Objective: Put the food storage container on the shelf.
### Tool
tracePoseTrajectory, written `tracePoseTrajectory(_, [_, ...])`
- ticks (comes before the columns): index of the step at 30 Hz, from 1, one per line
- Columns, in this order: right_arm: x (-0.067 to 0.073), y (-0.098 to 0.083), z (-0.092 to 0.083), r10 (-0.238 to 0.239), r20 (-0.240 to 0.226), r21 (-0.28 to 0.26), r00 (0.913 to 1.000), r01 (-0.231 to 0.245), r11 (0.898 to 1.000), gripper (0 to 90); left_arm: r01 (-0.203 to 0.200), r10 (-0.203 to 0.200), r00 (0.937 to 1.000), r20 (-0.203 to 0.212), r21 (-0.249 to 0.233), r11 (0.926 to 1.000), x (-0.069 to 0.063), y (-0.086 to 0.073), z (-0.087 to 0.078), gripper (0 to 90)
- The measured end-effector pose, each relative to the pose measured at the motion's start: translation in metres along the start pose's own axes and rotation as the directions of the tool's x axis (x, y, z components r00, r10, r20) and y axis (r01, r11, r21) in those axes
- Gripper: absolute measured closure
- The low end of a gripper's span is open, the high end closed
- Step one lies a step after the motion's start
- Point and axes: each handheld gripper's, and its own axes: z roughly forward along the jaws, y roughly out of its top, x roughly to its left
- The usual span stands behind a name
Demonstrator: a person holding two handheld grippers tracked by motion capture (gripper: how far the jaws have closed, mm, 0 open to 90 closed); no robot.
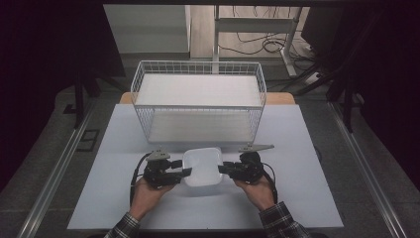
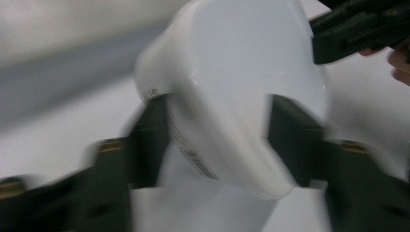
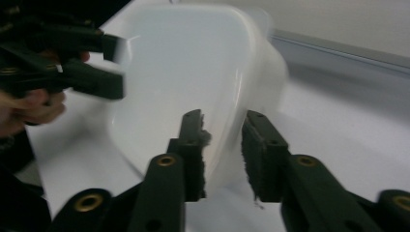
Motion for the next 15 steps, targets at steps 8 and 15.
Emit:
tracePoseTrajectory(8, [-0.003, -0.003, -0.001, 0.042, -0.016, -0.008, 0.999, -0.042, 0.999, 69.5, 0.029, -0.03, 0.9992, -0.027, -0.031, 0.9991, -0.005, -0.003, -0.008, 63.5])
tracePoseTrajectory(15, [0.006, -0.004, 0.0, -0.021, 0.059, -0.012, 0.998, 0.021, 1.0, 78.2, 0.051, -0.057, 0.9948, -0.084, -0.078, 0.9957, -0.003, -0.004, -0.009, 77.8])
